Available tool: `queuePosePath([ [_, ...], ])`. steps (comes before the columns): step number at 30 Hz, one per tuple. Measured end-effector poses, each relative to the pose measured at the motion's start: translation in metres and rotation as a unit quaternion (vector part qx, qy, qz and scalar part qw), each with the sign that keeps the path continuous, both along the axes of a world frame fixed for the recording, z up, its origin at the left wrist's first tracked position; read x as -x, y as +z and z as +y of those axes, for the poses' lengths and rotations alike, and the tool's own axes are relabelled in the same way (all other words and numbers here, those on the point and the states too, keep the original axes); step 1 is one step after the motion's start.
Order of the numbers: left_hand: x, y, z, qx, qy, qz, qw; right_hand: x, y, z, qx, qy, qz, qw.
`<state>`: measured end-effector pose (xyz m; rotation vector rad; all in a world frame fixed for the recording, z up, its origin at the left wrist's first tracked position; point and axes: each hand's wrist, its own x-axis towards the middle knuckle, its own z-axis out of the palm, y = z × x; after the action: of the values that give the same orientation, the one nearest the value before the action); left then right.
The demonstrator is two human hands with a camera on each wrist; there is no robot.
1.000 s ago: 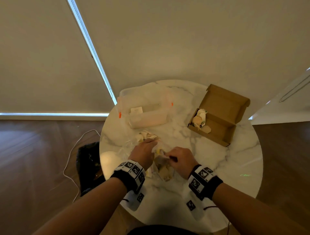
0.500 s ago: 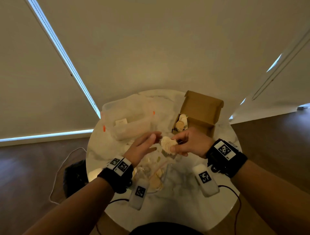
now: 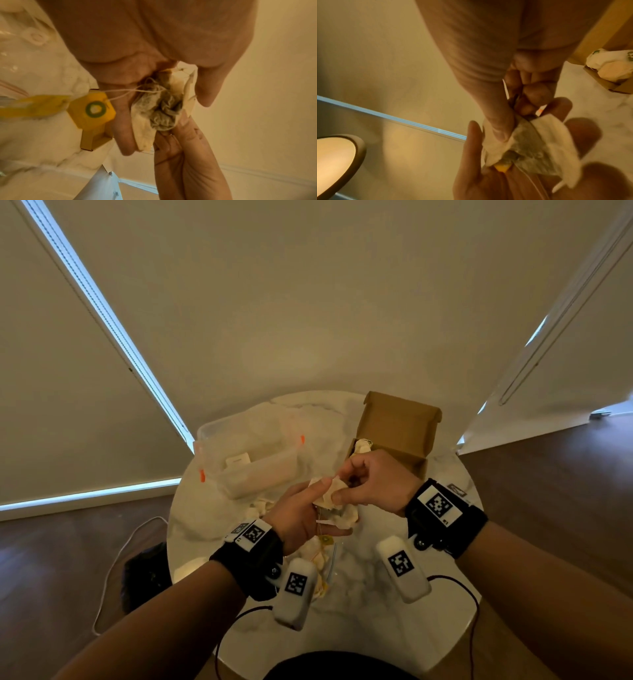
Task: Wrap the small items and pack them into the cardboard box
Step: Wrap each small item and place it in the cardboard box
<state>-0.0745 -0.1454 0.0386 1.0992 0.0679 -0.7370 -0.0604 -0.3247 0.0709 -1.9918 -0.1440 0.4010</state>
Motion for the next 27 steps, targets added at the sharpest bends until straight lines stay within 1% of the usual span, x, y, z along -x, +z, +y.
queuePosePath([
  [3, 0.000, 0.004, -0.001, 0.008, 0.023, 0.002, 1.000, -0.004, -0.003, 0.001, 0.059, -0.006, -0.056, 0.997],
  [6, -0.002, 0.006, -0.003, 0.006, 0.044, 0.012, 0.999, -0.007, -0.005, 0.001, 0.107, 0.002, -0.090, 0.990],
  [9, -0.004, 0.005, -0.001, 0.011, 0.084, 0.037, 0.996, -0.006, -0.002, 0.000, 0.091, -0.014, -0.107, 0.990],
  [11, -0.005, 0.005, 0.001, 0.018, 0.096, 0.047, 0.994, -0.006, 0.001, -0.001, 0.092, -0.013, -0.138, 0.986],
  [14, -0.006, 0.004, 0.000, 0.033, 0.096, 0.053, 0.993, -0.008, 0.002, 0.006, 0.123, 0.013, -0.173, 0.977],
  [16, -0.005, 0.005, -0.001, 0.046, 0.089, 0.055, 0.993, -0.008, 0.002, 0.014, 0.129, 0.013, -0.193, 0.972],
  [19, -0.005, 0.006, -0.001, 0.071, 0.079, 0.060, 0.993, -0.009, 0.004, 0.017, 0.088, -0.021, -0.208, 0.974],
  [21, -0.005, 0.007, 0.000, 0.082, 0.077, 0.066, 0.991, -0.009, 0.005, 0.015, 0.074, -0.026, -0.205, 0.976],
  [25, -0.006, 0.009, 0.001, 0.076, 0.090, 0.072, 0.990, -0.004, 0.006, 0.016, 0.078, -0.006, -0.233, 0.969],
  [27, -0.006, 0.008, 0.001, 0.066, 0.094, 0.068, 0.991, -0.002, 0.005, 0.019, 0.100, 0.009, -0.242, 0.965],
])
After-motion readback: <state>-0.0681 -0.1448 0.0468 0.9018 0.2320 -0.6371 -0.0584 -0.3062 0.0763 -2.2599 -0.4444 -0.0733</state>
